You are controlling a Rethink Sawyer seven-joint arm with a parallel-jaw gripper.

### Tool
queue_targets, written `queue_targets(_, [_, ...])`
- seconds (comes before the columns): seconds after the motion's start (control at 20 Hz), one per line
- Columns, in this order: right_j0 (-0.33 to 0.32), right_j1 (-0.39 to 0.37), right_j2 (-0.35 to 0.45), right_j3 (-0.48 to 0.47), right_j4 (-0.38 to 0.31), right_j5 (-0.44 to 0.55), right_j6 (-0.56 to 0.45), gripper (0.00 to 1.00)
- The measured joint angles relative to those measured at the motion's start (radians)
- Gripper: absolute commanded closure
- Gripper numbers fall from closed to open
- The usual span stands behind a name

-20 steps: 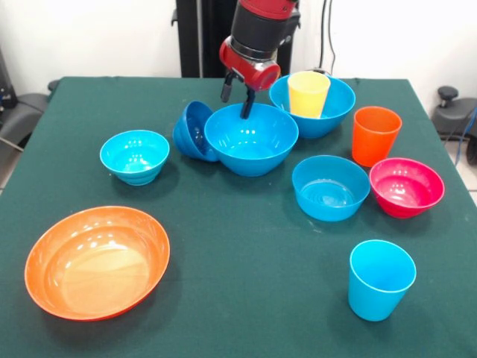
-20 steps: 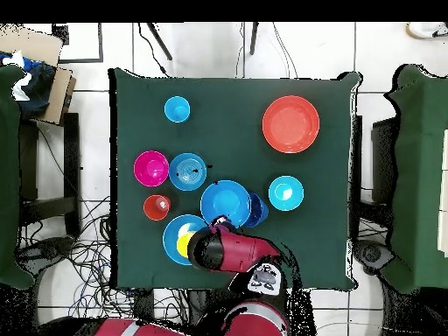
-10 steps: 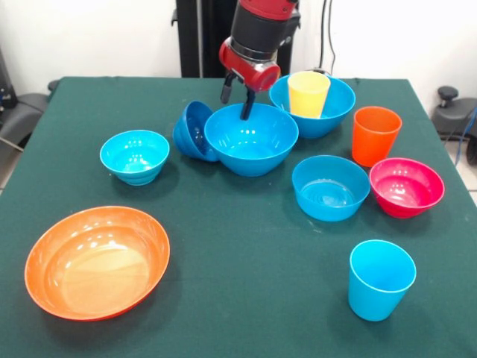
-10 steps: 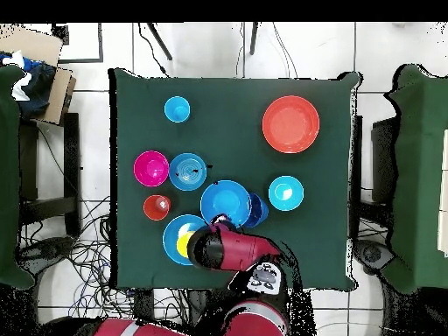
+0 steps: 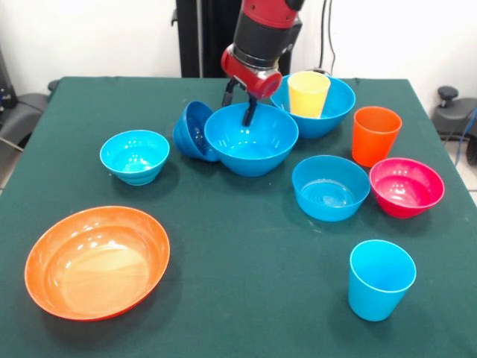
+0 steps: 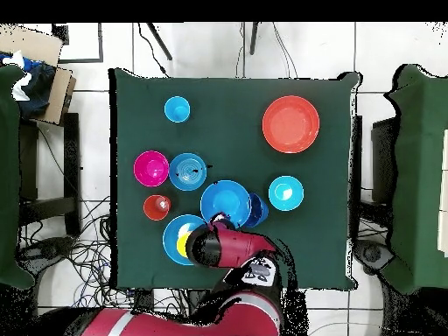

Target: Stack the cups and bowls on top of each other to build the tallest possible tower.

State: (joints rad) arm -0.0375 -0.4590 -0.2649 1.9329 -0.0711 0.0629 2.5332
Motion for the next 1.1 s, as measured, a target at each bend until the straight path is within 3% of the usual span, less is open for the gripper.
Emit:
queue_targets(0.5, [0.006, 0.051, -0.003, -0.013, 0.000, -0.035, 0.000, 0.00])
queue_targets(1.1, [0.003, 0.055, -0.003, -0.015, 0.000, -0.039, 0.000, 0.00])
